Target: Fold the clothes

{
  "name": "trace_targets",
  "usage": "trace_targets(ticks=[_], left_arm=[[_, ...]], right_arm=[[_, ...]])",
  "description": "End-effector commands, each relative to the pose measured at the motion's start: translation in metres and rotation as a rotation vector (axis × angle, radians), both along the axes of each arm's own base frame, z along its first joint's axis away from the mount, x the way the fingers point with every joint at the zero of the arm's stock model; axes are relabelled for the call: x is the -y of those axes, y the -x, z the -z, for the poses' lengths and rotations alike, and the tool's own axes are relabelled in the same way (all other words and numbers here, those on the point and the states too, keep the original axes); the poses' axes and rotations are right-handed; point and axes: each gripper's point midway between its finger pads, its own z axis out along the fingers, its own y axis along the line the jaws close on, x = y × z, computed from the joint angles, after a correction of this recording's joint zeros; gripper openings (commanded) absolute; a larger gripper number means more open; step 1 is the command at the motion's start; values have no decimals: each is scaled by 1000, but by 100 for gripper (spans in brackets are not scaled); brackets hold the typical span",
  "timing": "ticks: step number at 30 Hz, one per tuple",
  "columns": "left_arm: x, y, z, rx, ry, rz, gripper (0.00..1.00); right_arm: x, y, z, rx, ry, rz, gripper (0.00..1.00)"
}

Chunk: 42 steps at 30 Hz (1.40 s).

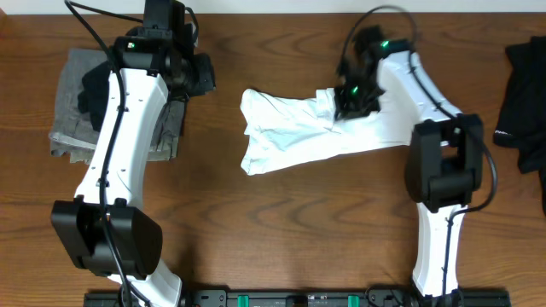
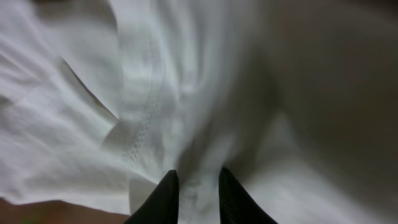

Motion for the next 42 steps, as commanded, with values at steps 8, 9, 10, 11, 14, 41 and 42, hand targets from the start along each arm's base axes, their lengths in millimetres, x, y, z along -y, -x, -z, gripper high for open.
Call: trace_targets(ticks=[8, 9, 10, 11, 14, 41, 42], left_arm=[[-4, 2, -1, 6, -18, 0, 11], [-4, 1, -1, 6, -18, 0, 11], [-4, 1, -1, 7, -18, 0, 11], [-4, 1, -1, 8, -18, 0, 11], [-4, 1, -1, 8, -18, 0, 11], [-4, 1, 13, 0, -18, -1, 11], [-4, 1, 15, -2, -18, -1, 11]], right_arm=[[-24, 34, 13, -61, 5, -68, 23], [-23, 29, 9, -49, 1, -64, 23], [-22, 23, 1, -31, -3, -57, 25], [-20, 16, -9, -10, -9, -48, 27], [-12, -3, -49, 63, -25, -26, 32], [144, 0, -25, 112, -152, 171, 45], [146, 1, -18, 115, -141, 171, 45]])
